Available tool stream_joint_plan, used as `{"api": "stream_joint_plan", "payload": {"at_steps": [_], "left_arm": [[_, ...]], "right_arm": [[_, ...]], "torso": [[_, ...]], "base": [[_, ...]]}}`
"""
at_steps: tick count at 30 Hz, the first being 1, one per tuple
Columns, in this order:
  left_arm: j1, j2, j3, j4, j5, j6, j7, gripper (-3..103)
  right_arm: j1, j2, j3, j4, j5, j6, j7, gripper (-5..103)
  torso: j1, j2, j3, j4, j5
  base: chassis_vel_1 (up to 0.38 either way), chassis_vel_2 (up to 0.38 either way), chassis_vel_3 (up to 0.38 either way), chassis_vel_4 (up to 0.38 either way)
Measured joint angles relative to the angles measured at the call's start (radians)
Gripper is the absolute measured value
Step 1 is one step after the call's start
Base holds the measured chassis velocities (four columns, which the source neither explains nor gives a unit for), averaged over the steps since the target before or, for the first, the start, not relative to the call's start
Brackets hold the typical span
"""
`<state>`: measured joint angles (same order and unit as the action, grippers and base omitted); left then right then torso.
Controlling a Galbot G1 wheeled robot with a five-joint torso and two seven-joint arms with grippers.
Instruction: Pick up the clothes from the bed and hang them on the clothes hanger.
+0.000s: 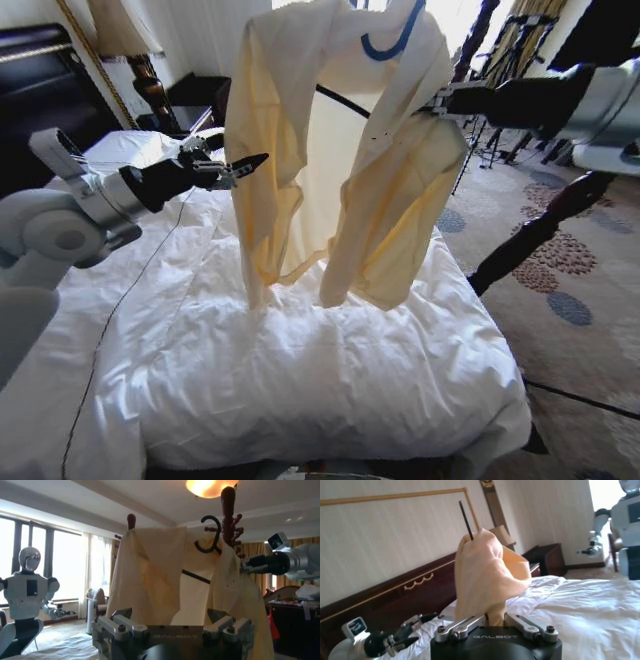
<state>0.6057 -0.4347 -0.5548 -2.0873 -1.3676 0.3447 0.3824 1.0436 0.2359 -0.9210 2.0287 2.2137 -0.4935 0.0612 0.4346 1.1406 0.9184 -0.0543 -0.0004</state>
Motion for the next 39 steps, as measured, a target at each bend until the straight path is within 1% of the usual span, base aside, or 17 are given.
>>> {"api": "stream_joint_plan", "payload": {"at_steps": [1,2,4,9,12,13,16,17,19,21,22,24,26,27,29,31,39], "left_arm": [[0.002,0.000,-0.002,-0.001,0.000,0.000,-0.001,100],[0.002,0.000,-0.002,-0.001,0.000,0.000,-0.001,100],[0.005,-0.002,-0.004,-0.004,-0.001,-0.001,-0.001,100],[0.008,-0.006,-0.006,-0.008,-0.001,-0.002,-0.003,100],[0.011,-0.007,-0.014,-0.014,-0.002,-0.004,-0.006,100],[0.011,-0.007,-0.014,-0.014,-0.002,-0.004,-0.006,100],[0.009,-0.012,-0.018,-0.031,-0.006,-0.007,-0.033,100],[0.009,-0.012,-0.018,-0.031,-0.006,-0.007,-0.033,100],[0.009,-0.018,-0.019,-0.053,-0.007,-0.024,-0.107,100],[0.011,-0.027,-0.019,-0.085,-0.016,-0.044,-0.232,100],[0.011,-0.027,-0.019,-0.085,-0.016,-0.044,-0.232,100],[0.019,-0.041,-0.032,-0.111,-0.023,-0.056,-0.327,100],[0.047,-0.055,-0.072,-0.134,-0.024,-0.058,-0.374,100],[0.047,-0.055,-0.072,-0.134,-0.024,-0.058,-0.374,100],[0.081,-0.064,-0.110,-0.150,-0.024,-0.058,-0.383,100],[0.120,-0.077,-0.144,-0.163,-0.024,-0.058,-0.383,100],[0.236,-0.116,-0.229,-0.209,-0.014,-0.056,-0.373,100]], "right_arm": [[0.004,-0.011,0.018,0.011,0.033,0.007,0.046,0],[0.004,-0.011,0.018,0.011,0.033,0.007,0.046,0],[-0.004,-0.033,0.067,0.026,0.067,0.017,0.088,0],[0.033,-0.084,0.092,0.043,0.091,-0.008,0.122,0],[0.117,-0.129,0.089,0.036,0.161,-0.109,0.226,0],[0.117,-0.129,0.089,0.036,0.161,-0.109,0.226,0],[0.143,-0.165,0.090,0.007,0.143,-0.189,0.236,0],[0.143,-0.165,0.090,0.007,0.143,-0.189,0.236,0],[0.143,-0.192,0.099,-0.007,0.120,-0.227,0.254,0],[0.096,-0.230,0.155,-0.010,0.093,-0.241,0.260,0],[0.096,-0.230,0.155,-0.010,0.093,-0.241,0.260,0],[0.045,-0.279,0.178,-0.011,0.037,-0.242,0.225,0],[0.004,-0.343,0.174,-0.027,-0.096,-0.243,0.112,0],[0.004,-0.343,0.174,-0.027,-0.096,-0.243,0.112,0],[-0.017,-0.386,0.168,-0.052,-0.209,-0.243,0.013,0],[-0.029,-0.413,0.167,-0.073,-0.270,-0.243,-0.023,0],[-0.050,-0.426,0.192,-0.186,-0.387,-0.242,-0.036,0]], "torso": [[0.000,0.000,0.000,0.0001,0.0001],[0.000,0.000,0.000,0.0001,0.0001],[0.000,0.000,0.000,0.0002,0.0000],[0.000,0.000,0.000,0.0001,0.0003],[0.000,0.000,0.000,-0.0003,-0.0001],[0.000,0.000,0.000,-0.0003,-0.0001],[0.000,0.000,0.000,0.0001,0.0000],[0.000,0.000,0.000,0.0001,0.0000],[0.000,0.000,0.000,0.0001,0.0002],[0.000,0.000,0.000,0.0002,0.0001],[0.000,0.000,0.000,0.0002,0.0001],[0.000,0.000,0.000,-0.0002,0.0000],[0.000,0.000,0.000,-0.0001,0.0007],[0.000,0.000,0.000,-0.0001,0.0007],[0.000,0.000,0.000,-0.0001,0.0006],[0.000,0.000,0.000,-0.0002,0.0003],[0.000,0.000,0.000,0.0001,-0.0001]], "base": [[0.000,0.000,0.000,0.000],[0.000,0.000,0.000,0.000],[0.000,0.000,0.000,0.000],[0.000,0.000,0.000,0.000],[0.000,0.000,0.000,0.000],[0.000,0.000,0.000,0.000],[0.000,0.000,0.000,0.000],[0.000,0.000,0.000,0.000],[0.000,0.000,0.000,0.000],[0.000,0.000,0.000,0.000],[0.000,0.000,0.000,0.000],[0.000,0.000,0.000,0.000],[0.000,0.000,0.000,0.000],[0.000,0.000,0.000,0.000],[0.000,0.000,0.000,0.000],[0.000,0.000,0.000,0.000],[0.000,0.000,0.000,0.000]]}}
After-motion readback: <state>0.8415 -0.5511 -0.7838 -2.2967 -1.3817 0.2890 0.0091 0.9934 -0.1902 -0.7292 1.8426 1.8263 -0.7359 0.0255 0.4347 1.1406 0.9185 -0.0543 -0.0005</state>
